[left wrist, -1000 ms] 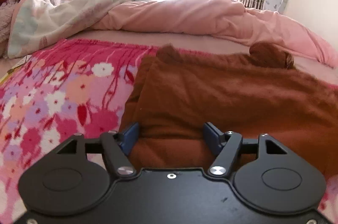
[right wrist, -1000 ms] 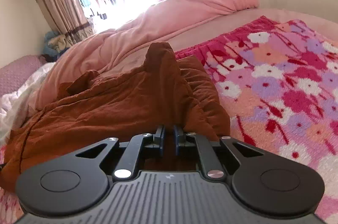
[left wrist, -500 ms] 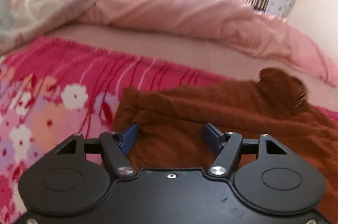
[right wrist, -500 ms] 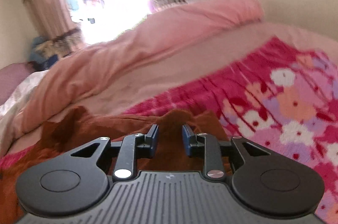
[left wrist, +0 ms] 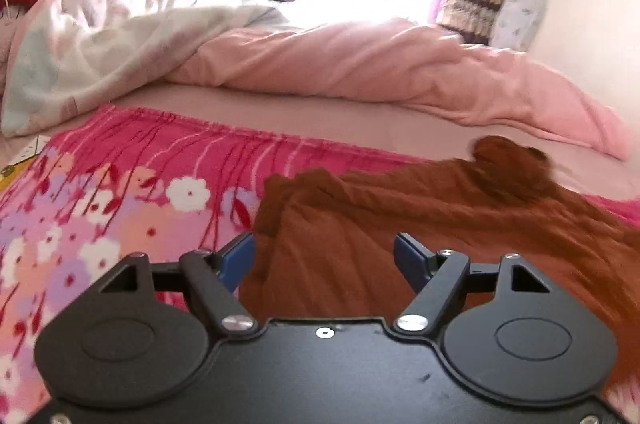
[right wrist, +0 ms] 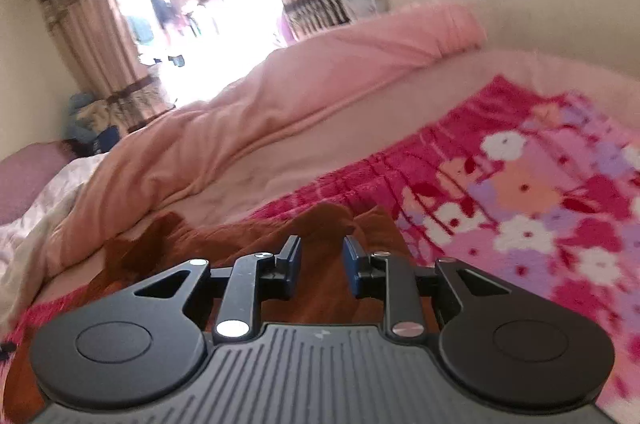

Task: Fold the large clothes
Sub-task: 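Release the jacket and flatten the folded layers with both grippers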

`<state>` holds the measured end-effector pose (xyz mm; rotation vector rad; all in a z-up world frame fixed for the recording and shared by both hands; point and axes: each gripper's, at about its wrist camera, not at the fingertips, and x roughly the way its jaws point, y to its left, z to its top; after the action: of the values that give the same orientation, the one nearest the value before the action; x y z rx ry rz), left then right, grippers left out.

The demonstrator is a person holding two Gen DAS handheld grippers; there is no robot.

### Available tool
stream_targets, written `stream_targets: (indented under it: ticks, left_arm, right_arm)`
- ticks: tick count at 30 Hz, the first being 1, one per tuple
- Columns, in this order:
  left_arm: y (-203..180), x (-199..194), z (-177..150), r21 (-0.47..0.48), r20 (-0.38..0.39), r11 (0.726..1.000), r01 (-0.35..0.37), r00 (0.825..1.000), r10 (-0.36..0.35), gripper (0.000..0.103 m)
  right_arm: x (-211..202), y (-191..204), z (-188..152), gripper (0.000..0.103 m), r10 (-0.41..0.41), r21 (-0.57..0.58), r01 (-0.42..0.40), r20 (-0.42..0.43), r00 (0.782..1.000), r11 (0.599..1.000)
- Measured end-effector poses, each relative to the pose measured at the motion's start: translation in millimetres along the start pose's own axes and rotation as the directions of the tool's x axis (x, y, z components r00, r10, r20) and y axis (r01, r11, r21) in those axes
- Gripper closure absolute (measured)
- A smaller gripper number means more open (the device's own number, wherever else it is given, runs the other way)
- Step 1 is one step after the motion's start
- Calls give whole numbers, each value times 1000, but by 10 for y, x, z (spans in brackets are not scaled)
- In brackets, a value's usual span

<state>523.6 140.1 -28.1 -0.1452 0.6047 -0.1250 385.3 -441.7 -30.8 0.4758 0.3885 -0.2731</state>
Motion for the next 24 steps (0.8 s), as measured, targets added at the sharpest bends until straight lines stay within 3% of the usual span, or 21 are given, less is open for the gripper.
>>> stream_targets:
  ticks: [5,11,19,22,24]
  left_arm:
    - [-76,-425,-417,-2,2,997,82,997,-82,26]
    - [-67,-186,-704,-16,-80,996,89,993,-90,25]
    - [-69,-103,-800,-18,-80,995,98,992,-99,21]
    - [-12,-269,-735,-84,-67,992,96,993,-102,22]
    - [62,-450,-723,-144,-42,984,101,993,-108,20]
  right_arm:
    - [-527,55,-293,73,35,-75,-35,0,999,997]
    - [-457,-71,-590,73,-29,-70,26,-50,998,997]
    - [-344,-237,-829,78,-49,-38,47,-50,998,998]
    - [-394,-125,-801,77,-92,-67,89,-50,994,994]
    - [-490,-3,-763,69,-122,-60,120,-29,992,991]
